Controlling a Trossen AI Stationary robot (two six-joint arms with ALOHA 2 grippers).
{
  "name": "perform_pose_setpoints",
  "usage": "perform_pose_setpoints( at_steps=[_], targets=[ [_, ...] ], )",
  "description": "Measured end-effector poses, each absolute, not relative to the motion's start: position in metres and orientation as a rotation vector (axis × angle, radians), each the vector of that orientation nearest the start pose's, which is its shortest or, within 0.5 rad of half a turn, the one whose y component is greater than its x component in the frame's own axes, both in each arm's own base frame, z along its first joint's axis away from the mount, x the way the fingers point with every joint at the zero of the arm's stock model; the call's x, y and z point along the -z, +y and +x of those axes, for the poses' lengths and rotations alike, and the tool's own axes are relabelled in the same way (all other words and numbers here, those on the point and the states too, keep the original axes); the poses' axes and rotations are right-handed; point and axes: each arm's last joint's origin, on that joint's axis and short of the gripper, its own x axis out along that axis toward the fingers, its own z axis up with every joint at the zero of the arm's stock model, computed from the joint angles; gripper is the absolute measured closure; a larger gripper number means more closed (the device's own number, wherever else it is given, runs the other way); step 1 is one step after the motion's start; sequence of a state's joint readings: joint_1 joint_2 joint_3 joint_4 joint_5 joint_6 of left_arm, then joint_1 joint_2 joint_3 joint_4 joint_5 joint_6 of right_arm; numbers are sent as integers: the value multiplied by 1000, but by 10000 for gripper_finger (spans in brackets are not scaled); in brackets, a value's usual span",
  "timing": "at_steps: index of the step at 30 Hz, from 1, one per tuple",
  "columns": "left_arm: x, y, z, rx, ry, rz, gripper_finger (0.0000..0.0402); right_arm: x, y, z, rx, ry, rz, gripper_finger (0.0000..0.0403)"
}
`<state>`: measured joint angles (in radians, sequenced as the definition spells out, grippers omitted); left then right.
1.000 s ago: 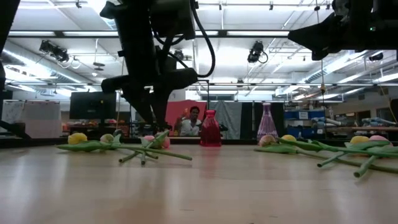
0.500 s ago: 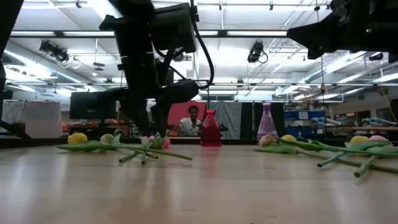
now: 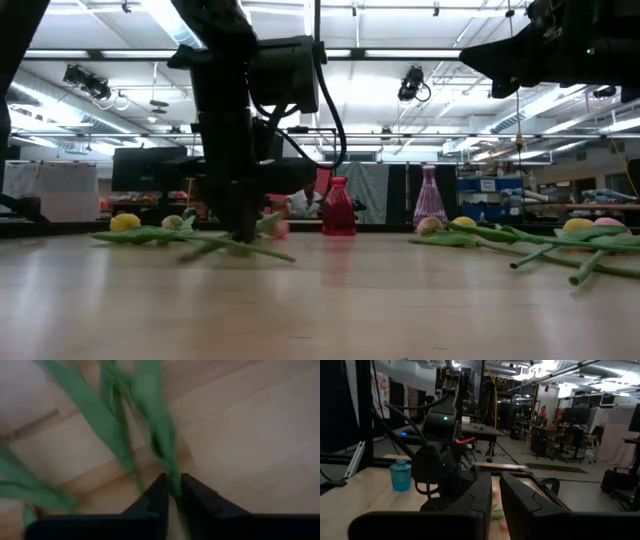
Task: Sort flowers into vase by color
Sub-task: Put the pink white tulip into the pink vase
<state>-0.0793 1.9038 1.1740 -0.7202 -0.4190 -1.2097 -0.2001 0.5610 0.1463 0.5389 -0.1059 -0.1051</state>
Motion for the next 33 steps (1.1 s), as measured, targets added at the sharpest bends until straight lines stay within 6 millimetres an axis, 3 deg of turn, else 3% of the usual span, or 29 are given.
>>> perform_pose_setpoints(
  at_steps=[3,9,13,20,25,33],
  targets=[
    [-150,-14,337,-1043,1011,-586,388,-211,-25,139,104,-108,-122,350],
    [-186,-12,331,-959,928,-470,384,-208,-25,139,106,-77,-117,351],
    [-207,-5,341,-820,816,-318,389,-208,-25,139,106,-76,-105,352],
    [-232,34,376,-455,574,-121,389,-210,-31,135,200,-85,-123,352],
    [-243,66,380,-308,477,-60,388,-210,-38,126,409,-56,-121,352],
    [-253,103,380,-200,326,-127,386,-211,-35,113,402,-60,-101,352]
  ],
)
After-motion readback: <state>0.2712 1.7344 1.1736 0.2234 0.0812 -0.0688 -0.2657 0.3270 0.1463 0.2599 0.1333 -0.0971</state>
